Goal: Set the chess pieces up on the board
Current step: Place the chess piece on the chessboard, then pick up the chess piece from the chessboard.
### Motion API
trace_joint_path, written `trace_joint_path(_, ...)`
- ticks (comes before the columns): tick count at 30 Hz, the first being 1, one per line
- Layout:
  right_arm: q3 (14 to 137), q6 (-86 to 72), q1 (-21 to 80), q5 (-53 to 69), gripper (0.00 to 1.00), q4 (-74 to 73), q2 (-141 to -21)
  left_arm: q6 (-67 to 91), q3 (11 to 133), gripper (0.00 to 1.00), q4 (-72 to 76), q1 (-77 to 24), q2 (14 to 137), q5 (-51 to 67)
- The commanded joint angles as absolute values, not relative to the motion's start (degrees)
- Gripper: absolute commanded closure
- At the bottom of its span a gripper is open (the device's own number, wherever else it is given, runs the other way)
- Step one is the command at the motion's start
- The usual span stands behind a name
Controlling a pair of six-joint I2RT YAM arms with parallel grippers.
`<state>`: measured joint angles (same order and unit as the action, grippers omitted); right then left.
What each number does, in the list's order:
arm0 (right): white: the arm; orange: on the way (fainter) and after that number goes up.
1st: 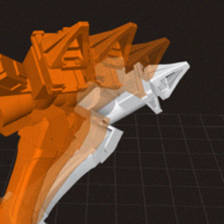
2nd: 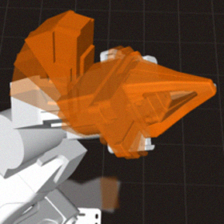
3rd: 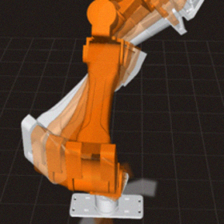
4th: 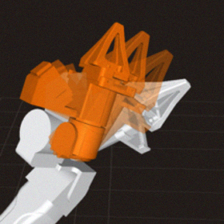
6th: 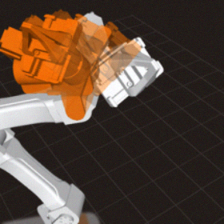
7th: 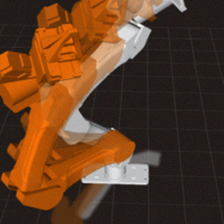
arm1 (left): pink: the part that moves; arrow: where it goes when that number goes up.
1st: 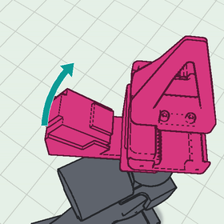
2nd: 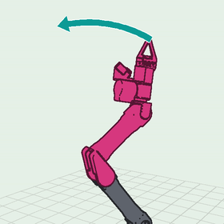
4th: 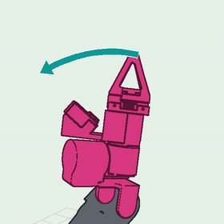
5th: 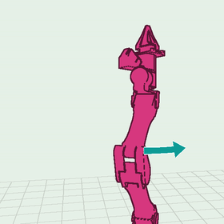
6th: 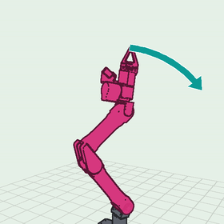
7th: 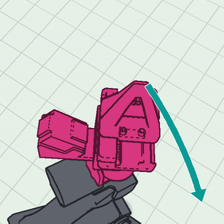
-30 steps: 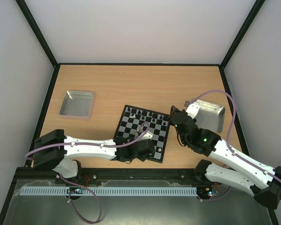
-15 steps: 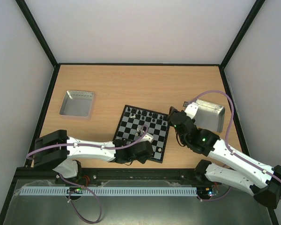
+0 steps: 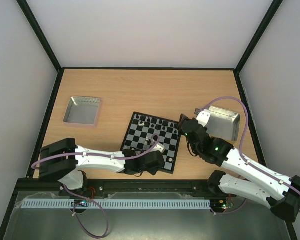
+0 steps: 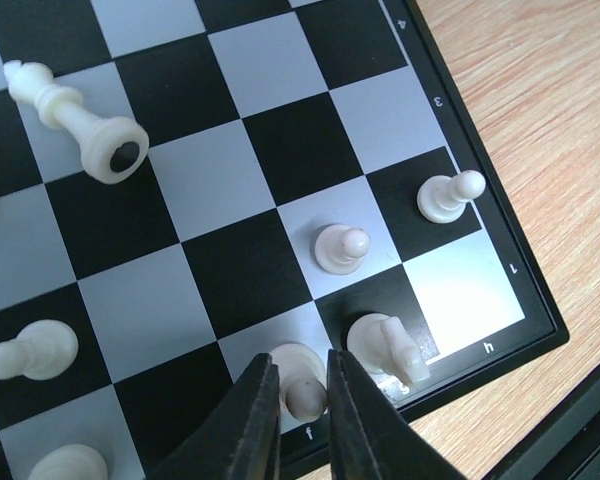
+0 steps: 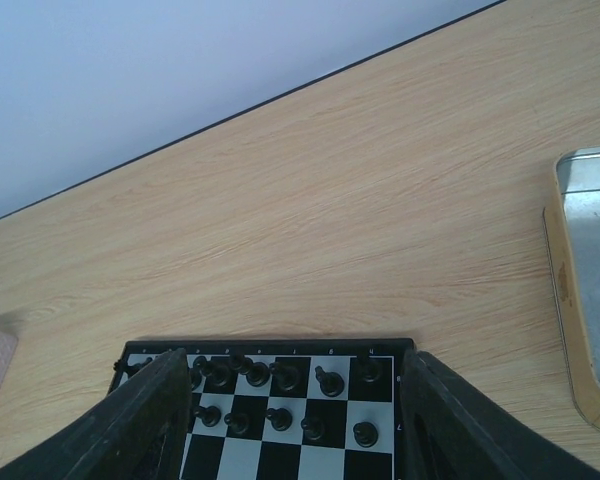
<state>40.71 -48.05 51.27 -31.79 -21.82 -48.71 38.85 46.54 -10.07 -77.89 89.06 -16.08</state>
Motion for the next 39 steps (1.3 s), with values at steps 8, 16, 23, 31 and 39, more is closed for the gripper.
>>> trace_joint_path(8, 40.47, -49.18, 51.01, -31.14, 0.43, -20.69, -47.81, 38.87, 47.88, 0.69, -13.49, -78.13, 86.37, -17.70)
trace_joint_path(16, 40.17, -47.80, 50.99, -21.05, 0.43, -18.28, -47.39, 41.21, 47.22, 0.67, -14.38, -72.86, 74.89, -18.02)
trace_joint_path(23, 38.50, -45.88, 51.05, -6.82, 0.42, -14.85, -54.43, 44.20, 41.65, 0.66, -16.38, -58.35, 58.62, -16.61)
trace_joint_path(31, 40.23, -43.81, 51.85, 2.28, 0.44, -15.75, -69.52, 47.52, 35.21, 0.63, -17.74, -44.21, 48.26, -9.07)
trace_joint_path(39, 43.75, -42.61, 56.46, 3.25, 0.42, -17.90, -81.12, 50.30, 30.70, 0.59, -14.95, -39.65, 45.15, -3.92)
